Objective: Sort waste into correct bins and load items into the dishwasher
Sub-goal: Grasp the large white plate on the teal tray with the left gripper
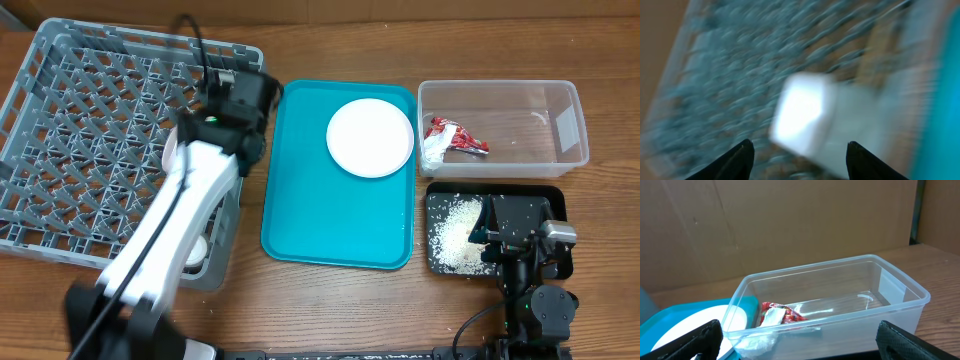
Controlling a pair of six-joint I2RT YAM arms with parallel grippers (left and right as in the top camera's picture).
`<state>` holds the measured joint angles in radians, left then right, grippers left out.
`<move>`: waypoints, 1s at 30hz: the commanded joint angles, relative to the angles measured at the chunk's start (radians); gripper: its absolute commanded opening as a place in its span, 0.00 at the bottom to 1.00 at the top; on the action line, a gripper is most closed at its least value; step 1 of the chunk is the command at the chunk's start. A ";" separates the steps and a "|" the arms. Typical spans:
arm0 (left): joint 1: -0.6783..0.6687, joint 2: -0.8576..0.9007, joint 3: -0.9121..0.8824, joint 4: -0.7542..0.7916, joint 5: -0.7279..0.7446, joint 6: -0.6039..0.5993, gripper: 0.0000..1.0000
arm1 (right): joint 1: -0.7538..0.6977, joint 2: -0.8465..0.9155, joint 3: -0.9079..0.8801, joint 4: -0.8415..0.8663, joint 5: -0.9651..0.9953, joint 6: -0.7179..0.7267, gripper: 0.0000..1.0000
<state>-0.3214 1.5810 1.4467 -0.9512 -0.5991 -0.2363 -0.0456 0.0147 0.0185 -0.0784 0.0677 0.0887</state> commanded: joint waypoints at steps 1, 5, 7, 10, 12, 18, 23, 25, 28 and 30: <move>-0.014 -0.089 0.057 0.039 0.609 -0.019 0.63 | 0.000 -0.012 -0.011 0.006 0.008 -0.004 1.00; -0.069 -0.074 0.056 0.100 0.807 -0.019 0.64 | 0.000 -0.012 -0.011 0.006 0.008 -0.004 1.00; -0.112 -0.043 0.056 0.115 0.801 -0.018 0.64 | 0.000 -0.012 -0.011 0.006 0.008 -0.004 1.00; -0.190 0.056 0.056 0.163 0.789 0.001 0.63 | 0.000 -0.012 -0.011 0.006 0.008 -0.004 1.00; -0.212 0.119 0.056 0.191 0.751 -0.014 0.57 | 0.000 -0.012 -0.011 0.006 0.008 -0.004 1.00; -0.206 0.307 0.056 0.284 0.693 -0.169 0.56 | 0.000 -0.012 -0.011 0.005 0.008 -0.004 1.00; -0.189 0.467 0.056 0.379 0.700 -0.288 0.61 | 0.000 -0.012 -0.011 0.006 0.008 -0.004 1.00; -0.189 0.496 0.056 0.369 0.703 -0.288 0.61 | 0.000 -0.012 -0.011 0.005 0.008 -0.004 1.00; -0.189 0.526 0.056 0.328 0.703 -0.288 0.60 | 0.000 -0.012 -0.011 0.006 0.008 -0.004 1.00; -0.189 0.535 0.056 0.284 0.703 -0.304 0.56 | 0.000 -0.012 -0.011 0.006 0.008 -0.004 1.00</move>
<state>-0.5144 2.0930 1.5040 -0.6292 0.1085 -0.4961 -0.0456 0.0147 0.0185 -0.0788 0.0677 0.0895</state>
